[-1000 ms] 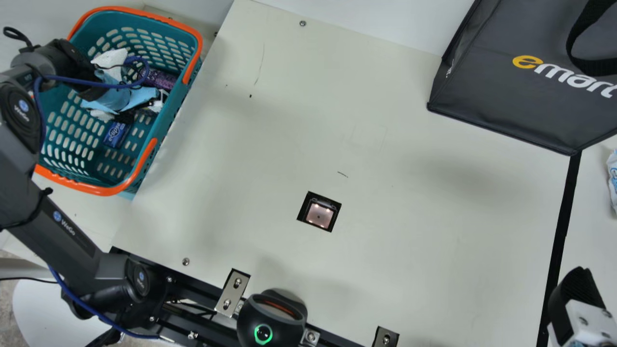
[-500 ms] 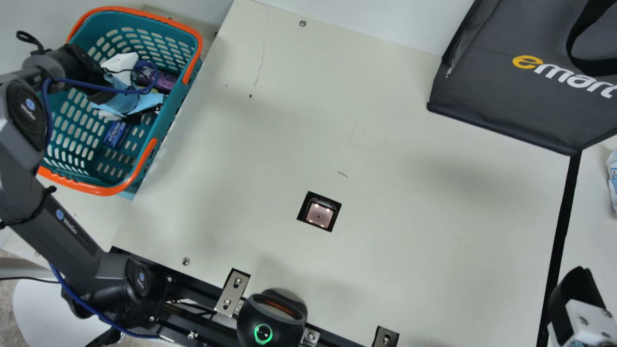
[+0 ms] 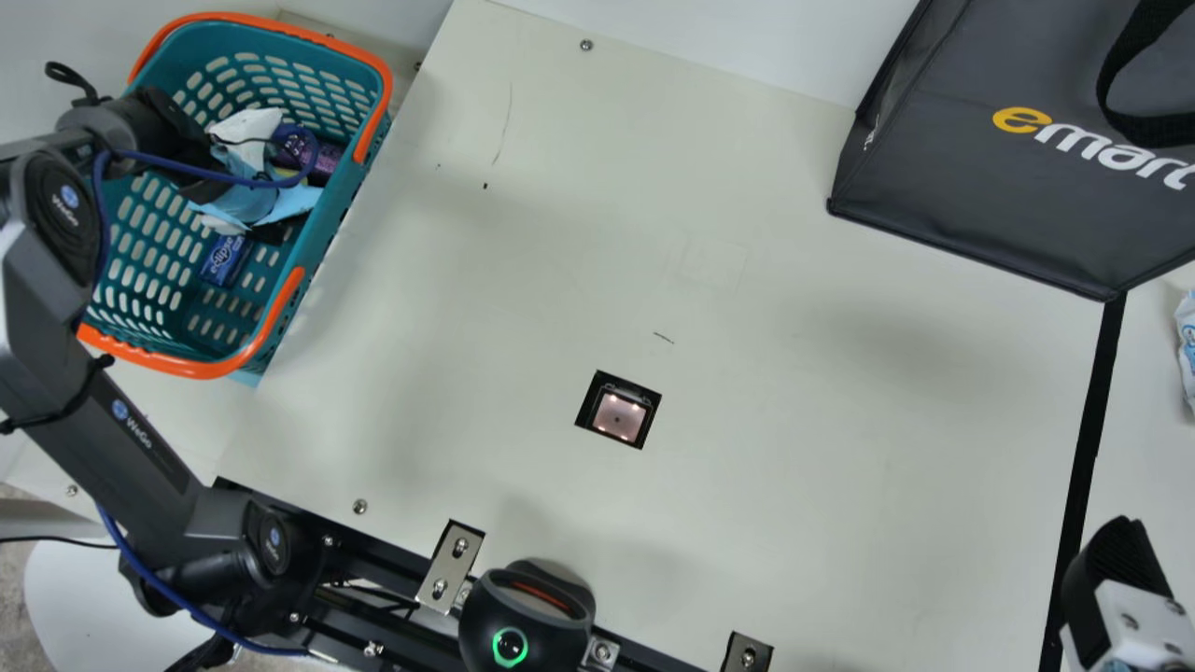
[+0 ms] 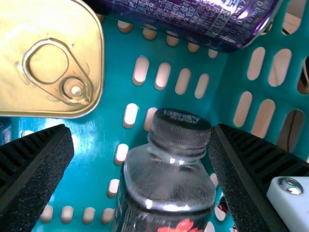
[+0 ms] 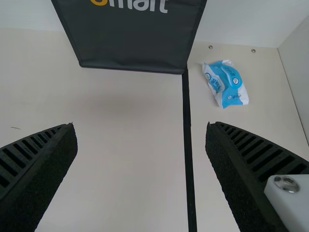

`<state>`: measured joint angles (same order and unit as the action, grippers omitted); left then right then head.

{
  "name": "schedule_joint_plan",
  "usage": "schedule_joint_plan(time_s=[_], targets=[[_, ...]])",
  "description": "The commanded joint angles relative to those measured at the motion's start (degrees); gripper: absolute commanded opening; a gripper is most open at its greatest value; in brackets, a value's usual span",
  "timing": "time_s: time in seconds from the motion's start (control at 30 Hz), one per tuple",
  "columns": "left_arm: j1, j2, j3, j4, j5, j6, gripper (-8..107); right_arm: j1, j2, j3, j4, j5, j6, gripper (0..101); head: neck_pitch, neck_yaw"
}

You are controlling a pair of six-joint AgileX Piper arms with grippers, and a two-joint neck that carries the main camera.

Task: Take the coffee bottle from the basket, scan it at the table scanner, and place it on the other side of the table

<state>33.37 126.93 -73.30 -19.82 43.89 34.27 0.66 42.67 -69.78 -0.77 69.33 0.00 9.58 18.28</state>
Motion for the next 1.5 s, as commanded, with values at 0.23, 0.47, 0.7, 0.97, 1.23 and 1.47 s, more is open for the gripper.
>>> schedule_joint_plan(time_s=[0.23, 0.47, 0.7, 0.97, 1.23, 1.47], targets=[[0.2, 0.2, 0.8, 4.5, -3.6, -3.7, 90, 0.0, 0.0, 0.0, 0.0, 0.0, 0.0, 95, -1.7, 0.1], [0.7, -0.5, 1.9, 7.0, -5.4, -6.5, 90, 0.0, 0.0, 0.0, 0.0, 0.0, 0.0, 95, -1.7, 0.1], [0.7, -0.3, 2.0, 5.4, -5.6, -5.7, 90, 0.0, 0.0, 0.0, 0.0, 0.0, 0.0, 95, -1.7, 0.1], [0.2, 1.4, 1.4, 1.4, -6.5, -2.9, 90, 0.0, 0.0, 0.0, 0.0, 0.0, 0.0, 95, -1.7, 0.1], [-0.6, 2.0, 1.0, -0.5, -7.0, -2.6, 90, 0.0, 0.0, 0.0, 0.0, 0.0, 0.0, 95, -1.7, 0.1], [-1.2, 2.0, 1.6, -0.6, -7.6, -4.6, 90, 0.0, 0.0, 0.0, 0.0, 0.0, 0.0, 95, -1.7, 0.1]])
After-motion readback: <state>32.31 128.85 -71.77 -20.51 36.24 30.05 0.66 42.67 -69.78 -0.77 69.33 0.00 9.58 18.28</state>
